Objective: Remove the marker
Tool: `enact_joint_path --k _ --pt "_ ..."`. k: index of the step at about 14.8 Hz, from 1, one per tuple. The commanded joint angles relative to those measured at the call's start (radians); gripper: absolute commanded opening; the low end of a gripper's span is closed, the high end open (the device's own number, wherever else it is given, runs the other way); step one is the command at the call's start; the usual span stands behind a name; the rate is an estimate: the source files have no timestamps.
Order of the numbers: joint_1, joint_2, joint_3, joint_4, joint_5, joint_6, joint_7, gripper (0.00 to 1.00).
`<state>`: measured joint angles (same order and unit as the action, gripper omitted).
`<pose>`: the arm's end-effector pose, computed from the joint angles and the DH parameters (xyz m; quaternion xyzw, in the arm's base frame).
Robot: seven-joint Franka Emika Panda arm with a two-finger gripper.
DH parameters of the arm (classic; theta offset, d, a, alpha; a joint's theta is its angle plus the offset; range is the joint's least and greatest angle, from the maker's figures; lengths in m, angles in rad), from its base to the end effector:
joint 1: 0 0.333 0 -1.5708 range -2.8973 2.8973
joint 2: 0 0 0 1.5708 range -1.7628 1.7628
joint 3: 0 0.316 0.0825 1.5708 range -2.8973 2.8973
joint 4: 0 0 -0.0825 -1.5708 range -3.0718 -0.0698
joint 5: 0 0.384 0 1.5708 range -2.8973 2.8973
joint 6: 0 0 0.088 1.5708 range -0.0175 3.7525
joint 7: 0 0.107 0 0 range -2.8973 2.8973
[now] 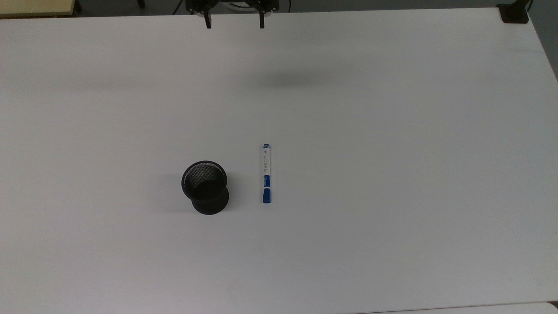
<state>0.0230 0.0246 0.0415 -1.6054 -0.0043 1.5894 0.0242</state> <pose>0.5609 0.0355 0.5960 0.9996 0.0202 -0.0202 0.0025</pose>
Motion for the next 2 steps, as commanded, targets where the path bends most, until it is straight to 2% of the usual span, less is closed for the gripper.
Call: enact_joint_path --k 1,2 --pt "-0.015 -0.023 -0.003 -0.025 0.009 0.003 -0.018 1.00" --pt "-0.015 -0.023 -0.003 -0.025 0.009 0.004 -0.017 1.00"
